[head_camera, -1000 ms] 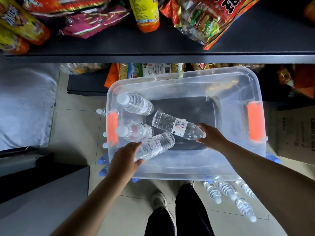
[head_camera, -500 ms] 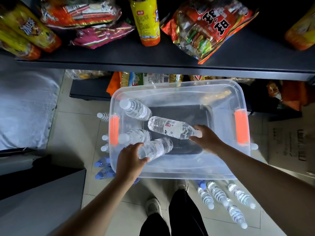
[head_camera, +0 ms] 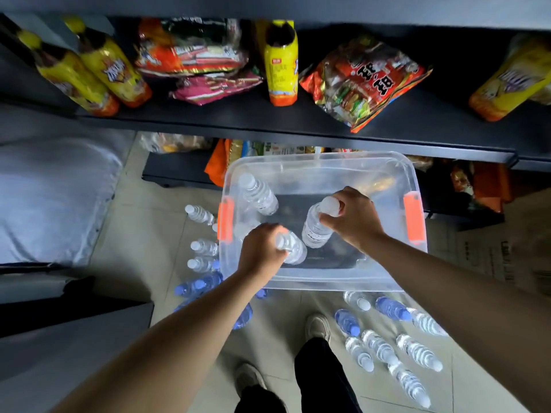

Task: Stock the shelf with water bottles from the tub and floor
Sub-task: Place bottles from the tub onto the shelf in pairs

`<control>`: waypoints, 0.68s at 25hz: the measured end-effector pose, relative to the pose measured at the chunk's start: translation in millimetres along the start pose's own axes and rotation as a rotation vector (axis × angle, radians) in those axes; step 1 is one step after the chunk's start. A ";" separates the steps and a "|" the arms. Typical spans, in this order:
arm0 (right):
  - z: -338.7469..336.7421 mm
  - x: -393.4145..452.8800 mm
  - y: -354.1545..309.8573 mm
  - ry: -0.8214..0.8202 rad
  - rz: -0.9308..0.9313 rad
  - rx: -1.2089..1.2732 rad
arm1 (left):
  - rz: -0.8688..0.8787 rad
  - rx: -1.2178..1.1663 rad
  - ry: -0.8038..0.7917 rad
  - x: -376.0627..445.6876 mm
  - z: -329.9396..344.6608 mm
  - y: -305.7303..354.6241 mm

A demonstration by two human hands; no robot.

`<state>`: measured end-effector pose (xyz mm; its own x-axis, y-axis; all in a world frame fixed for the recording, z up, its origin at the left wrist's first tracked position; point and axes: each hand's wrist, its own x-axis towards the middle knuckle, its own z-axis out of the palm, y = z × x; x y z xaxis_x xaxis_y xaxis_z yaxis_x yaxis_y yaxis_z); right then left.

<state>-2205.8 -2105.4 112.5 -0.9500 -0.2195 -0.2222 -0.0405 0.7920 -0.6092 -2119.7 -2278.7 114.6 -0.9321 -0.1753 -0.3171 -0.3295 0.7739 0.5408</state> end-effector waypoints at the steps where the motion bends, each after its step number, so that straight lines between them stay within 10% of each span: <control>1: -12.6 -6.0 -11.0 0.009 -0.045 -0.027 | 0.023 -0.042 0.022 -3.5 -14.2 6.0; 17: -306.4 -118.2 -398.0 0.596 -0.471 0.406 | 0.350 -0.417 0.485 -104.2 -439.2 165.2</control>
<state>-2172.2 -2220.1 614.4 -0.8707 -0.0482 0.4894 -0.4651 0.4038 -0.7878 -2143.1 -2399.8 579.1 -0.9235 -0.2846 0.2570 0.0599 0.5550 0.8297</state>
